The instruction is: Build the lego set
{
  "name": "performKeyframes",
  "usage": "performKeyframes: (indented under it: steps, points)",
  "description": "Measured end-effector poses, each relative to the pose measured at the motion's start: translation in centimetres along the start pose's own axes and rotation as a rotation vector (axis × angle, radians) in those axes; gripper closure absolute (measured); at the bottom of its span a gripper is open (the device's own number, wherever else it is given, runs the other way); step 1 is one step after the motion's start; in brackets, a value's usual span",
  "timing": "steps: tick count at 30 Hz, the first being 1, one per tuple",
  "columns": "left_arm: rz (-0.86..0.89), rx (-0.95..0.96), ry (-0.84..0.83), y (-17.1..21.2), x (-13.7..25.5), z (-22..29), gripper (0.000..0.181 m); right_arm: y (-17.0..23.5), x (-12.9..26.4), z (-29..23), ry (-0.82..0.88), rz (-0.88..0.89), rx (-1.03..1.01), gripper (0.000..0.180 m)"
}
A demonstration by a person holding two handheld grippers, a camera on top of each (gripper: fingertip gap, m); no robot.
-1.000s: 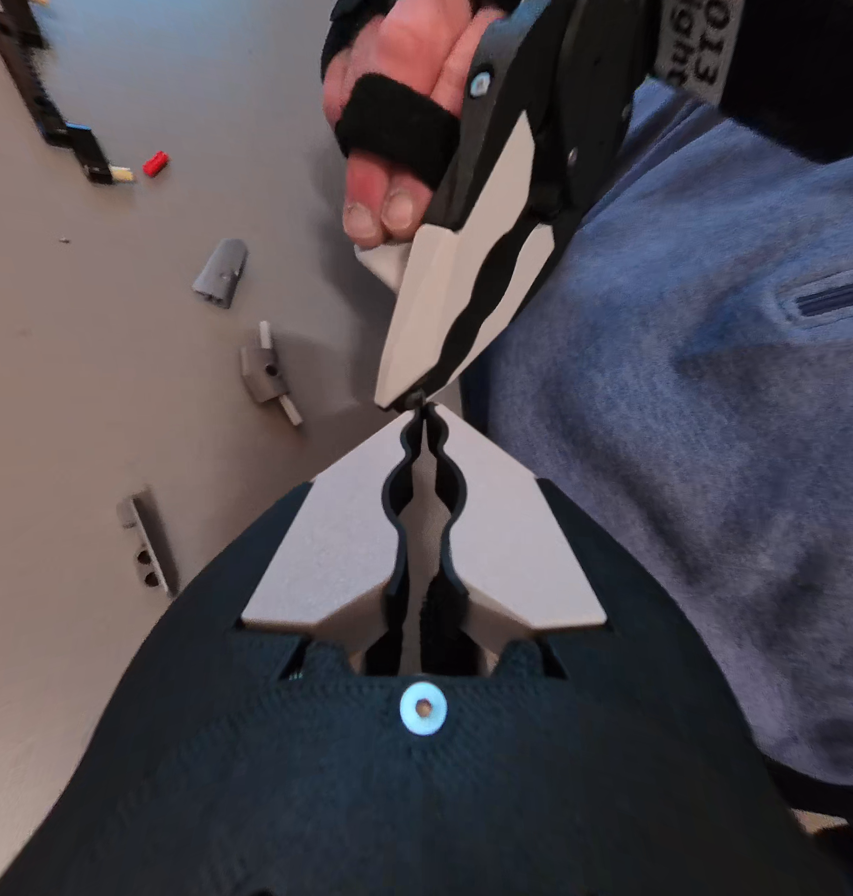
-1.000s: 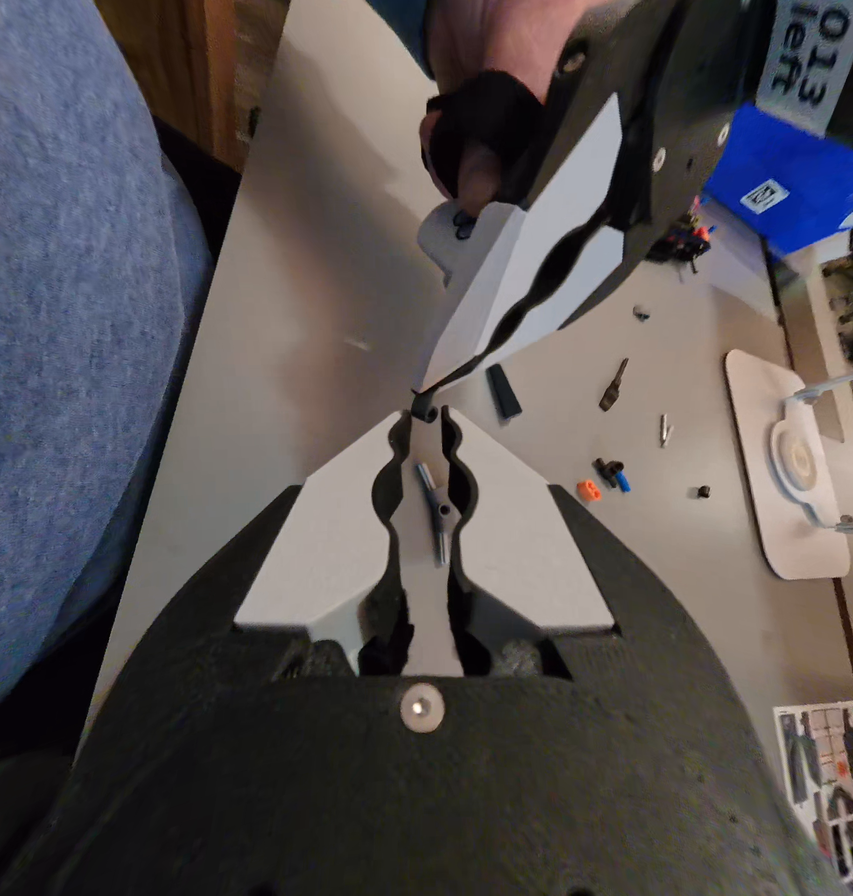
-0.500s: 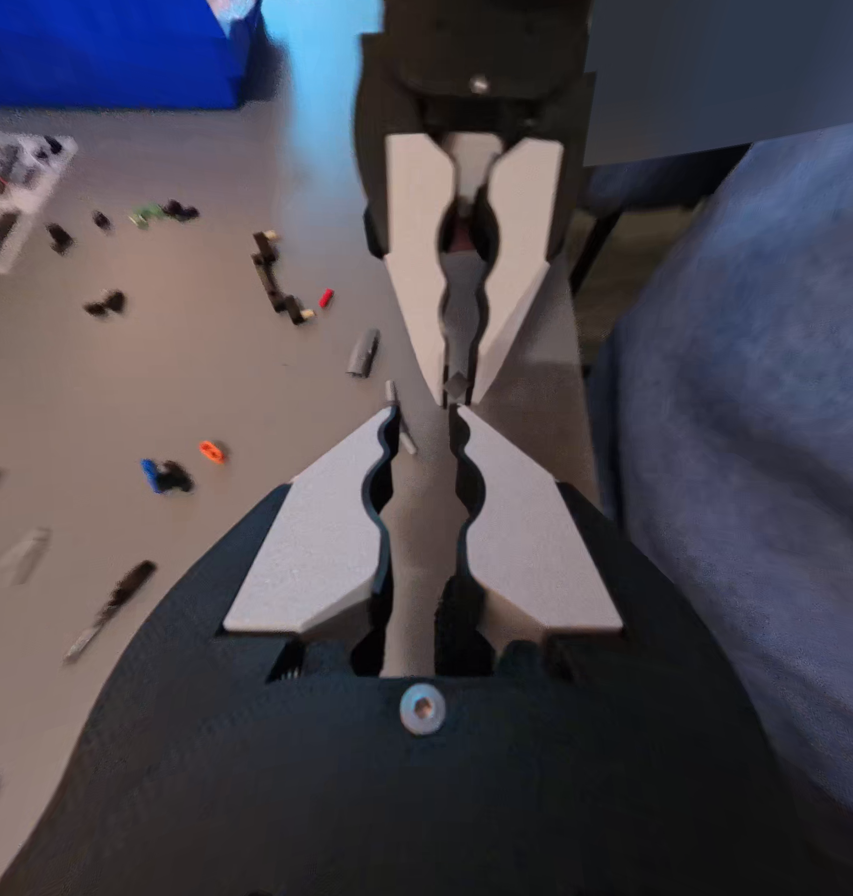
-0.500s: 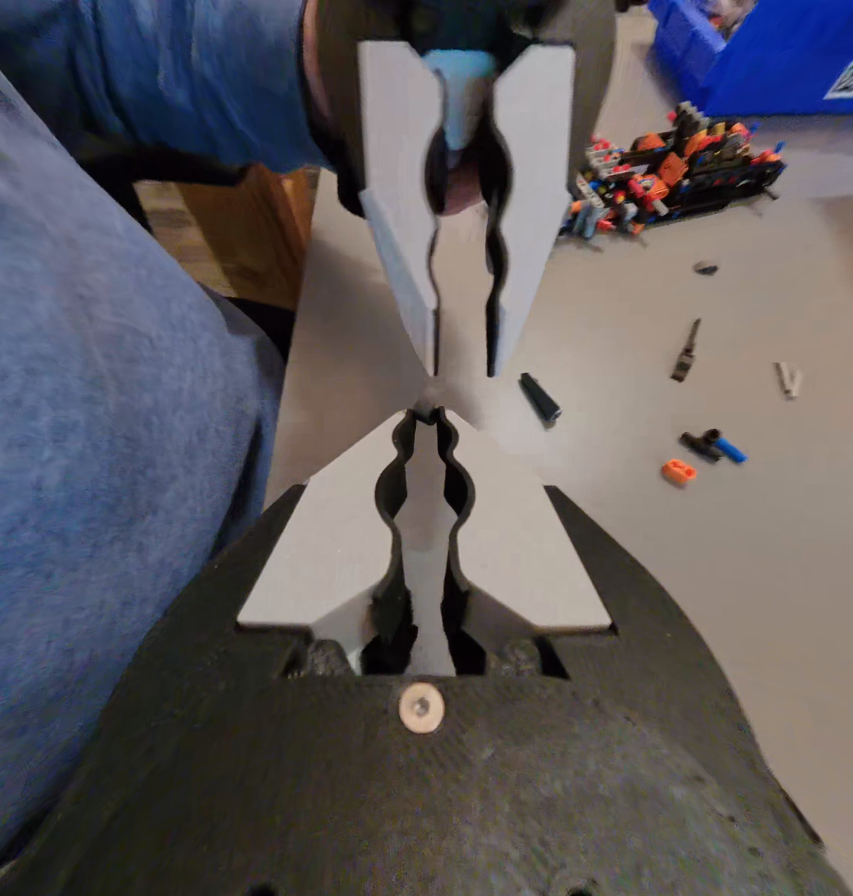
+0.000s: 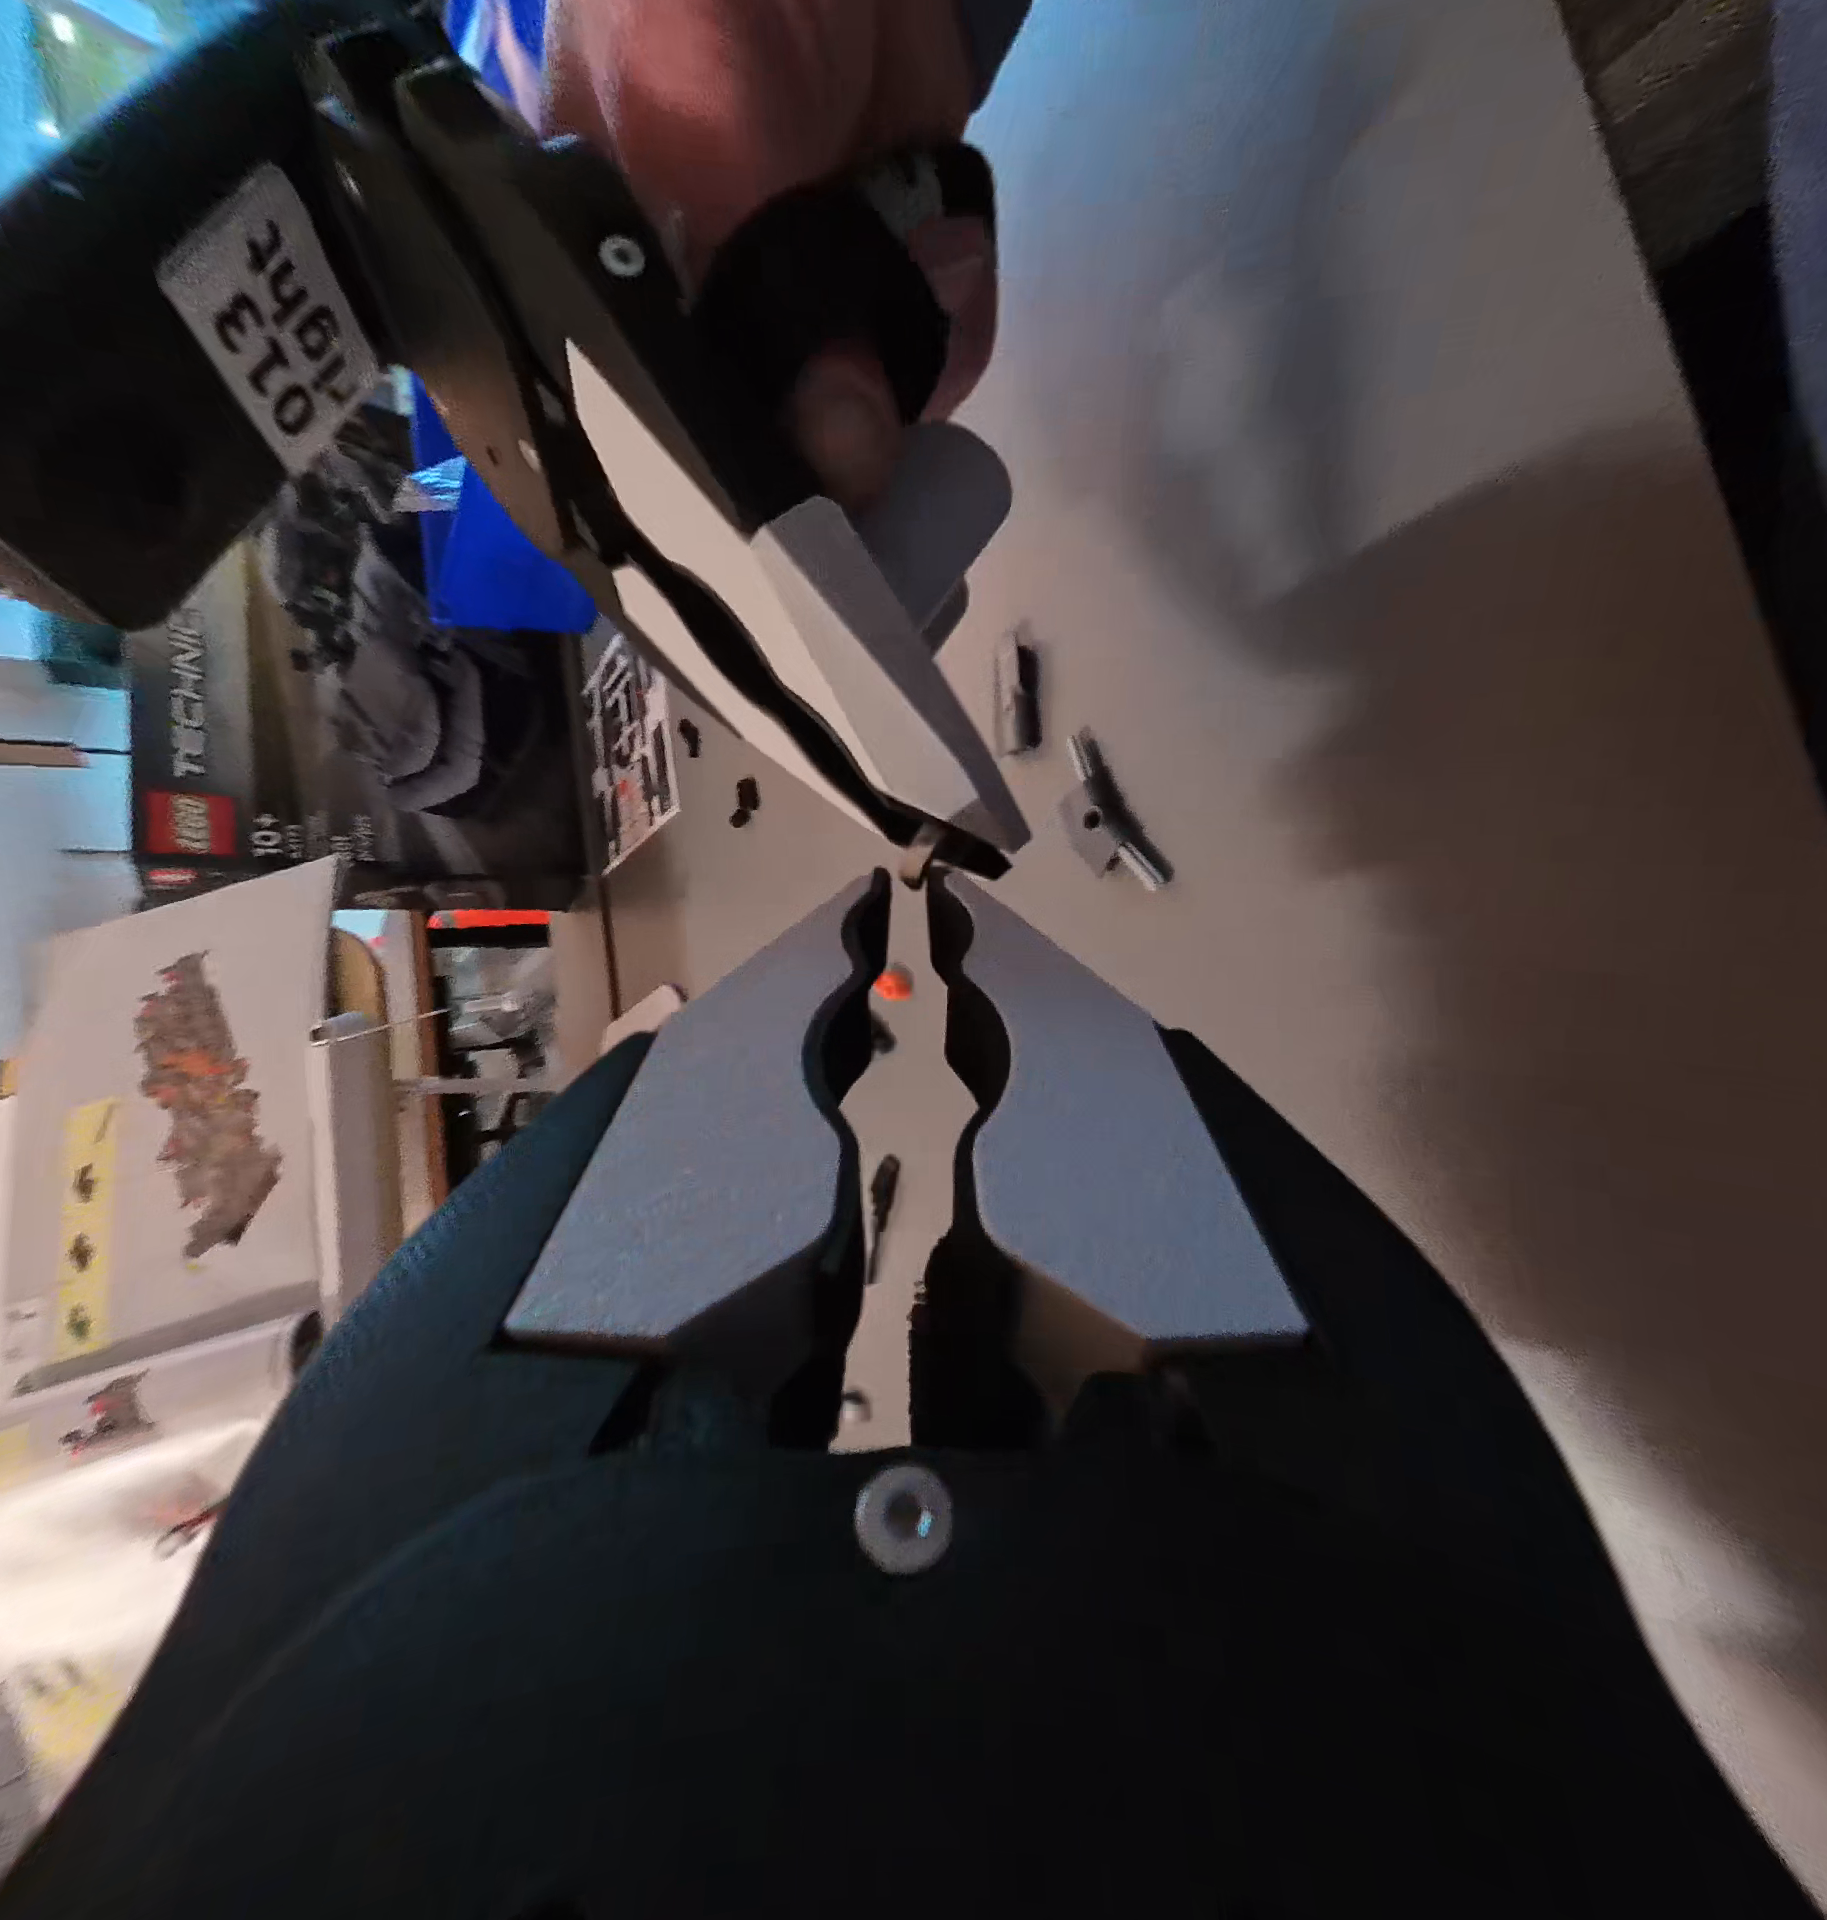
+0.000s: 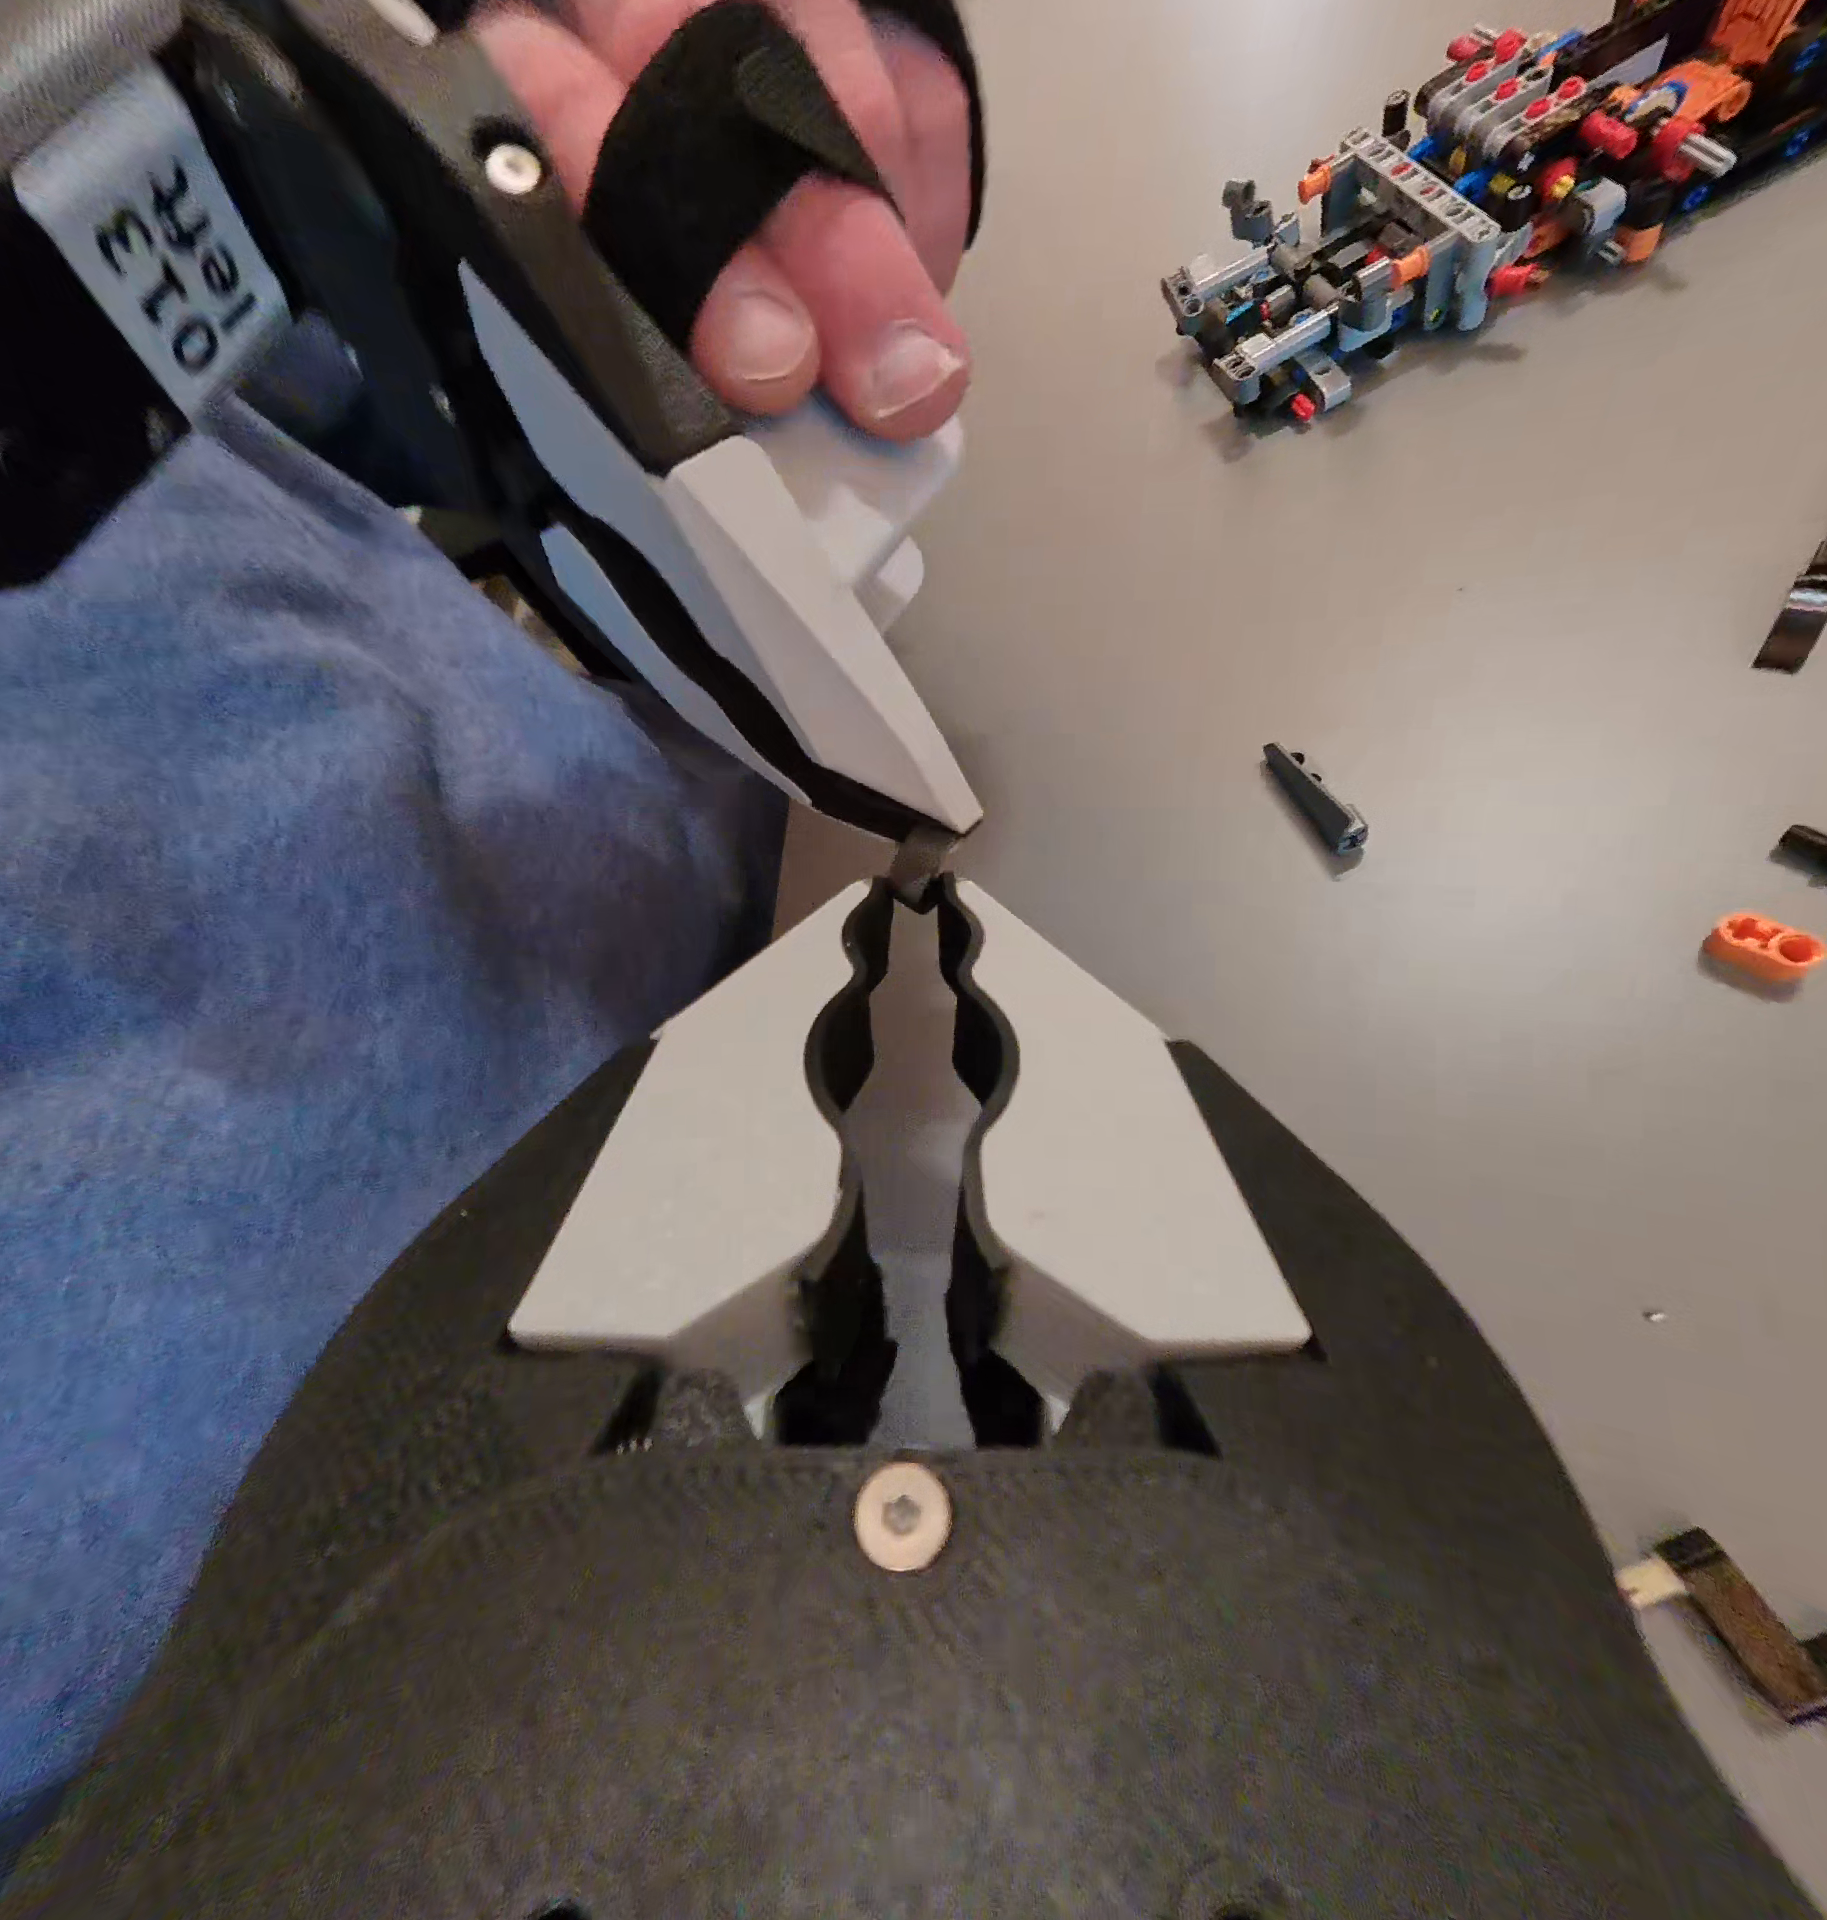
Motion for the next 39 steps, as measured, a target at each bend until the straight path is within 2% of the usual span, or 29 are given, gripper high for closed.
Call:
performKeyframes:
  steps: [10, 22, 27, 29, 30, 33, 35, 39]
  points:
    - [-0.066, -0.152, -0.143, 0.0, -0.1, 0.9, 0.177, -0.2, -0.3, 0.9, -0.093, 0.001, -0.149, 0.173]
    - [-0.114, -0.258, -0.164, 0.2, -0.5, 1.3, 0.181, -0.3, -0.7, 1.4, -0.176, -0.046, -0.197, 0.173]
    - [-0.126, -0.203, -0.153, 0.6, -0.4, 1.0, 0.181, -0.6, -0.9, 1.8, -0.151, -0.031, -0.192, 0.172]
    - [-0.102, -0.116, -0.141, 1.0, -0.2, 0.6, 0.181, -0.9, -0.2, 2.1, -0.130, 0.023, -0.182, 0.157]
    - [-0.106, -0.081, -0.132, 1.4, -0.3, 0.4, 0.181, -0.9, 0.3, 2.3, -0.105, 0.045, -0.165, 0.152]
    - [-0.015, 0.114, -0.043, 2.5, -0.3, 0.3, 0.181, 0.4, 1.4, 2.5, 0.101, 0.023, 0.089, 0.162]
    - [0.003, 0.192, -0.004, 3.4, -0.5, 0.4, 0.181, 1.7, 1.5, 2.5, 0.243, -0.064, 0.228, 0.163]
    - [0.070, 0.294, 0.041, 4.2, -1.1, 0.8, 0.181, 3.1, 0.5, 2.0, 0.351, -0.185, 0.421, 0.161]
Point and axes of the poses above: each gripper's, where its closed fingertips meet, x back along the fingers, y out of its underside, z = x × y across the jaws, the point moved 8 cm from there along x, back along the fingers, and after that the axes turned 13 degrees about y, right-handed, at the moved point
